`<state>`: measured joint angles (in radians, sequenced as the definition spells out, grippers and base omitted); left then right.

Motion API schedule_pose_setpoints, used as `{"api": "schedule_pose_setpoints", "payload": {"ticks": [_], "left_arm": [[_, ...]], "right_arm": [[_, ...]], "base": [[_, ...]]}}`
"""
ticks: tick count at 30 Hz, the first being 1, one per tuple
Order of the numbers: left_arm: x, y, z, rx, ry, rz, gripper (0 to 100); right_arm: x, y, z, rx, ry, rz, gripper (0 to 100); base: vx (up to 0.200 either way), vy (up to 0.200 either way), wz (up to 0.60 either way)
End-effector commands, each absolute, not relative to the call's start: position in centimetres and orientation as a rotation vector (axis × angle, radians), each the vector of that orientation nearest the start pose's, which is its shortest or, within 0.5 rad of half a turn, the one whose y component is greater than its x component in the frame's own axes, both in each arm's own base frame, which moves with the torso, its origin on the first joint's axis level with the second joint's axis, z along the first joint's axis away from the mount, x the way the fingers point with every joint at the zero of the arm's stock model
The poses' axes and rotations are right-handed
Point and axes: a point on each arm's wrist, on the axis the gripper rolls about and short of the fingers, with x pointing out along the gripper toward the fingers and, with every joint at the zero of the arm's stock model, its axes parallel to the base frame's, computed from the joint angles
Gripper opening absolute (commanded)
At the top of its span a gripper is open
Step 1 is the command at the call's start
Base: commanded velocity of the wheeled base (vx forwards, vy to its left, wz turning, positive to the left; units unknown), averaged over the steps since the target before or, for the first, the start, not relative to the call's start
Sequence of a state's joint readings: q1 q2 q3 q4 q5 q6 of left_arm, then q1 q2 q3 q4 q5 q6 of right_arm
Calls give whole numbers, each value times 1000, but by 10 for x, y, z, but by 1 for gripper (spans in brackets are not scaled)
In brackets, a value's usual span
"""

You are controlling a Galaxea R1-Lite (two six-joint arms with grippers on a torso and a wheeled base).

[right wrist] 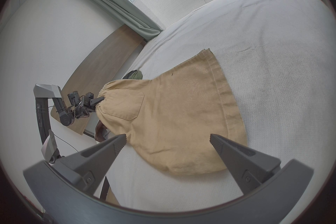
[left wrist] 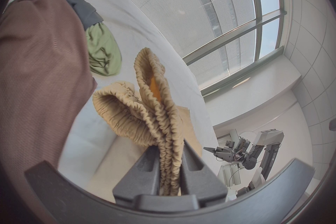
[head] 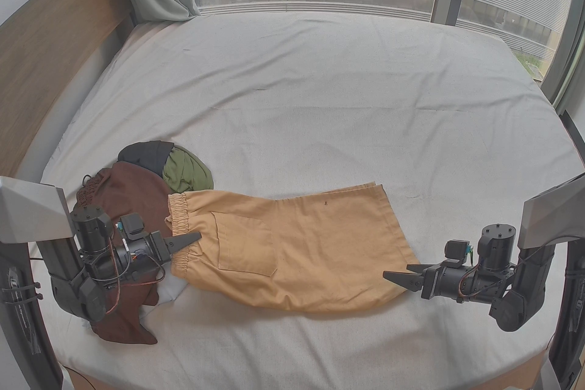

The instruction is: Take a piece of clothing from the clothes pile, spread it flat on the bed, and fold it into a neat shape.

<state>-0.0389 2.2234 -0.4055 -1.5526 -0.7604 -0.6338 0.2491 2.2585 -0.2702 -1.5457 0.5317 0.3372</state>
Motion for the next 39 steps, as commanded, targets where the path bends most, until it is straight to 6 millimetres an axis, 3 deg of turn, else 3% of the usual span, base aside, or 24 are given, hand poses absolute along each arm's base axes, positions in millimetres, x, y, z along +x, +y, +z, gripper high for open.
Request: {"api": "schedule_pose_setpoints", "payload": {"ticks": [1,7,34,39], "left_arm": [[304,-40,37,-683,475,-725,0],[311,-61,42,-694,463,-756,0],[326,-110,57,-709,417,-859,0],[330,-120,52,-711,428,-882,0]], "right_arm": [[267,80,1,378,570,688,100],[266,79,6,376,553,691,100],[266,80,8,374,543,693,100],[267,80,9,374,541,695,100]], "base": [[0,0,0],[0,0,0],[0,0,0],[0,0,0]]}}
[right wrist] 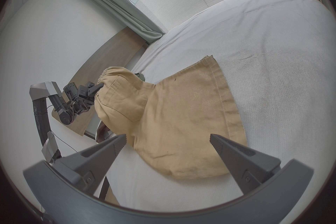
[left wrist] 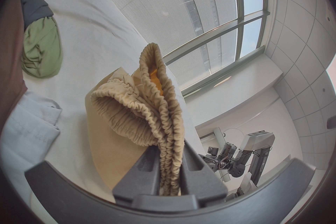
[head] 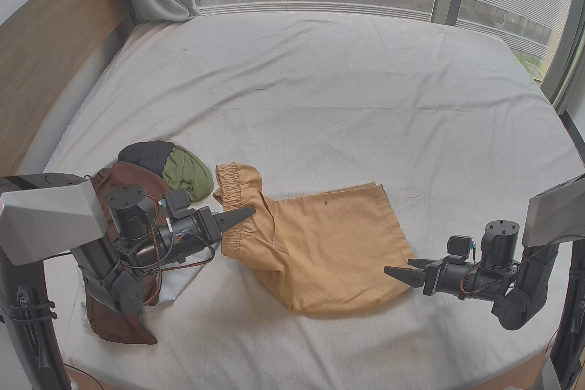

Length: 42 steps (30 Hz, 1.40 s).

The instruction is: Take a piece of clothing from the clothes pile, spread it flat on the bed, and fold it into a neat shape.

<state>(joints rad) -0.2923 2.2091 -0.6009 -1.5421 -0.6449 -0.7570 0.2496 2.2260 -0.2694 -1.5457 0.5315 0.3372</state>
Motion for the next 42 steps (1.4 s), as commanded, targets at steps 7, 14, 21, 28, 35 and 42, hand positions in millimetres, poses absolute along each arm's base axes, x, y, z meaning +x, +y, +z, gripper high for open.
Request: {"api": "schedule_pose_setpoints", "payload": {"ticks": [7,14,21,28,35,42], "left_arm": [[335,-135,56,-738,426,-909,0],[336,-150,61,-778,437,-951,0],[335,-170,68,-858,469,-1001,0],[340,-185,56,-864,496,-1024,0],[343,-206,38,-860,531,-1055,0],[349,-223,23,-901,573,-1071,0]], "right_arm": [[268,79,10,374,532,691,100],[268,79,13,376,521,691,100],[272,76,27,393,470,688,100],[275,76,30,395,451,687,100],[279,75,37,414,420,685,100],[280,75,38,414,417,685,100]], "base": [[0,0,0],[0,0,0],[0,0,0],[0,0,0],[0,0,0],[0,0,0]]}}
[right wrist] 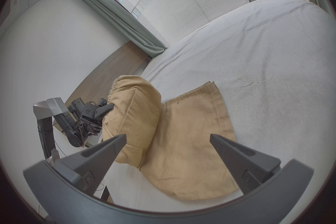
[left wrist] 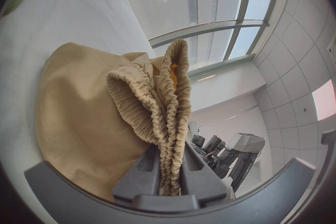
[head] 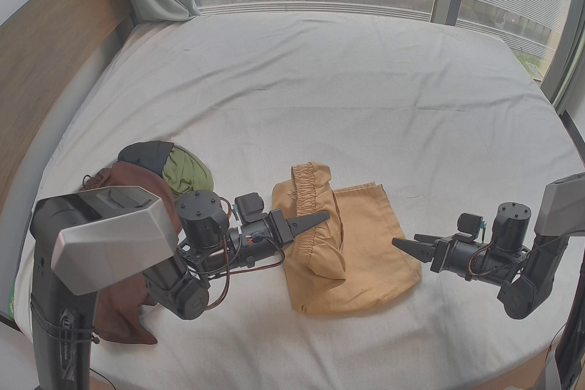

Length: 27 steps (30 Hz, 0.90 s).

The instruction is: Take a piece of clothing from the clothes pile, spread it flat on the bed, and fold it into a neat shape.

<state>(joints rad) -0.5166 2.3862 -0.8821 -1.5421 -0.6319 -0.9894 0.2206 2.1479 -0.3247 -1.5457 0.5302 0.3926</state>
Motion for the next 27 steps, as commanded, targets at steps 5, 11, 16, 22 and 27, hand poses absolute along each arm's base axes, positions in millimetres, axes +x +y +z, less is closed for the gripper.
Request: {"api": "schedule_pose_setpoints", "payload": {"ticks": [5,11,16,22,27], "left_arm": [[353,-229,12,-909,587,-1066,0],[353,-231,-1,-909,612,-1056,0],[355,-233,2,-908,595,-1067,0],[357,-235,4,-909,587,-1072,0],[360,-236,7,-909,563,-1072,100]], "right_arm": [[281,74,39,415,409,685,100],[282,73,38,415,409,680,100],[282,73,38,415,409,680,100],[282,73,38,415,409,680,100],[281,73,38,414,411,681,100]], "base": [[0,0,0],[0,0,0],[0,0,0],[0,0,0],[0,0,0]]}}
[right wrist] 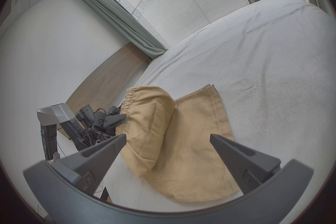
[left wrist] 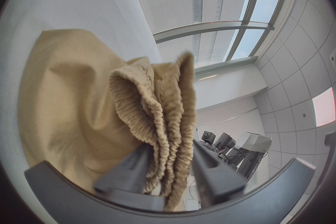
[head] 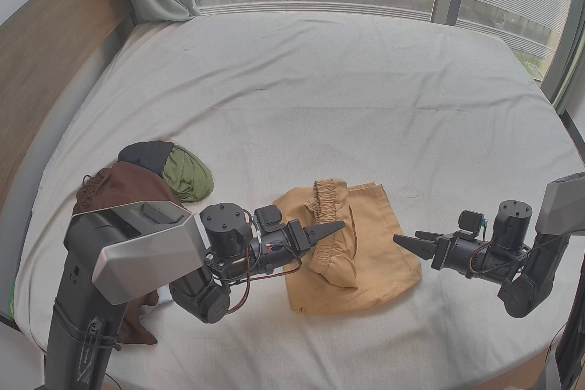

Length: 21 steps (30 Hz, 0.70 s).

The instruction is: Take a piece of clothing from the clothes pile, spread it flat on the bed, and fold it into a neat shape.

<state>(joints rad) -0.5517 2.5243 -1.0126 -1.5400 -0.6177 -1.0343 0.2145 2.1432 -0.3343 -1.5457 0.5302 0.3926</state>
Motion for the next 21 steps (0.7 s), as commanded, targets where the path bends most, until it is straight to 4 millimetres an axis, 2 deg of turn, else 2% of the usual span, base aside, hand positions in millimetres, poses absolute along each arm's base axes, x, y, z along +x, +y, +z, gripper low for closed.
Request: {"api": "schedule_pose_setpoints", "payload": {"ticks": [1,11,19,21], "left_arm": [[361,-237,7,-912,555,-1064,100],[365,-235,11,-911,518,-1049,100],[367,-226,29,-925,448,-997,100],[364,-218,36,-926,444,-986,100]], "right_arm": [[281,73,38,414,411,681,100],[281,74,38,415,414,682,100],[278,80,33,416,440,698,100],[276,89,28,440,475,719,100]], "base": [[0,0,0],[0,0,0],[0,0,0],[0,0,0]]}}
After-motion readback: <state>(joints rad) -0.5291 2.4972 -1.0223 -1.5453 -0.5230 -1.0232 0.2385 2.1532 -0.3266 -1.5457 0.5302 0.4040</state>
